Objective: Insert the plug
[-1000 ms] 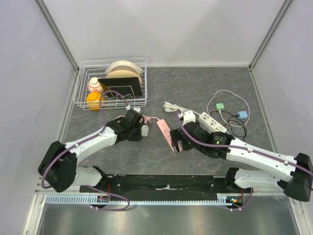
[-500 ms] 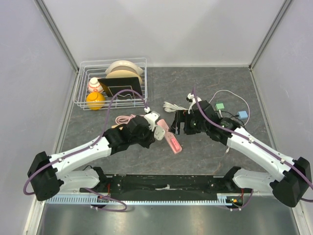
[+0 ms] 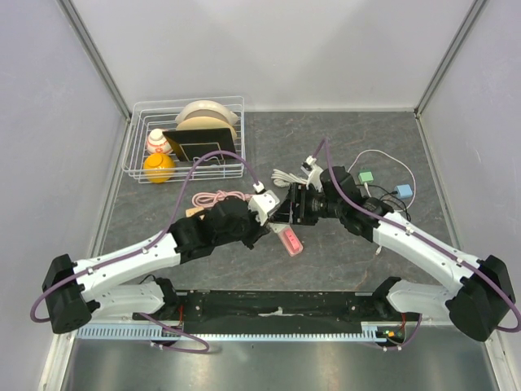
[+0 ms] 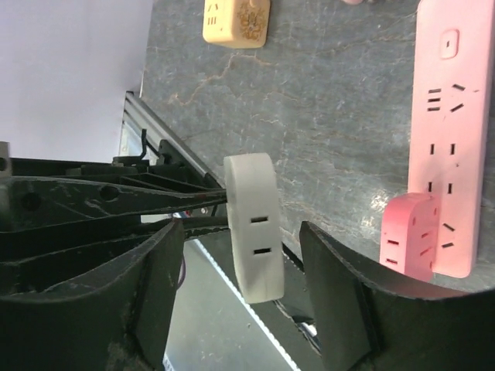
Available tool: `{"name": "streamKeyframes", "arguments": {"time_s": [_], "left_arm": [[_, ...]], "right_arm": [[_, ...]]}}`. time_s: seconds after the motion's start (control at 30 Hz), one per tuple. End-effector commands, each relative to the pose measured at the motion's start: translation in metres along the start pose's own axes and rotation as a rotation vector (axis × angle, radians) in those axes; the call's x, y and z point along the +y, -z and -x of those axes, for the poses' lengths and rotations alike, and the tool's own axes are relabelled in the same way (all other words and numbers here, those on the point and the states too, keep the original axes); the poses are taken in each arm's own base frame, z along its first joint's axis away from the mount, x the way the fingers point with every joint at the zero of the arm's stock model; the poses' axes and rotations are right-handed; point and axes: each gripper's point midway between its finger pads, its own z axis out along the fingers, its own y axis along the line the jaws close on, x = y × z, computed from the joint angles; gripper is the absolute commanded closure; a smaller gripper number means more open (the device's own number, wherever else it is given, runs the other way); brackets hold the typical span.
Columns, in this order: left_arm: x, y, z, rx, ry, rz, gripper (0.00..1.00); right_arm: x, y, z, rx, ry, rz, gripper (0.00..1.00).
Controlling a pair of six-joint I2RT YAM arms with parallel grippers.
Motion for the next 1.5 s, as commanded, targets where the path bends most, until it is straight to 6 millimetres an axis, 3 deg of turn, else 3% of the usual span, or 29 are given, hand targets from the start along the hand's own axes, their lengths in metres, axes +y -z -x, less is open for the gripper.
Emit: {"name": "streamKeyframes", "arguments": {"time_s": [0.0,0.33,0.5,0.93,1.07,1.13,1.2,1.23,1.27,1.33,1.47], "left_arm": [[-0.009,0.011,0.048,-0.18,-0.061,-0.048,0.98],[-0.014,0.021,0.052,-0.273,-0.059,-0.074,0.98],[-0.015,0.019,0.042,-0.304,-0.036,-0.082,0.98],[-0.015,0.017,0.049,-0.349,-0.012,-0.082,0.97],[-0.006,0.014,0.043,-0.337,0.045,-0.029,0.85],[-0.004,0.012,0.037,-0.324,0.072,-0.013,0.78],[-0.001,0.011,0.034,-0.32,0.119,0.003,0.72],[0.0,0.01,0.03,-0.314,0.138,0.008,0.66],[0.002,0.011,0.03,-0.32,0.178,0.022,0.63],[0.006,0.012,0.027,-0.324,0.218,0.04,0.52],[0.019,0.018,0.024,-0.345,0.33,0.071,0.39]], "right_arm": [[0.01,-0.003,-0.002,0.016,-0.038,0.078,0.35],[0.017,-0.001,0.002,-0.011,-0.101,0.151,0.64],[0.023,0.006,0.004,-0.027,-0.127,0.196,0.71],[0.021,0.008,0.009,-0.042,-0.074,0.175,0.91],[-0.002,0.007,0.009,-0.012,0.046,0.03,1.0],[-0.007,0.01,0.022,-0.042,0.148,-0.023,1.0],[-0.021,0.01,0.022,-0.01,0.231,-0.094,1.0],[-0.021,0.012,0.033,-0.033,0.261,-0.131,1.0],[-0.033,0.011,0.029,0.006,0.27,-0.186,1.0],[-0.044,0.015,0.036,0.018,0.343,-0.259,1.0],[-0.061,0.011,0.044,0.054,0.468,-0.333,1.0]]}}
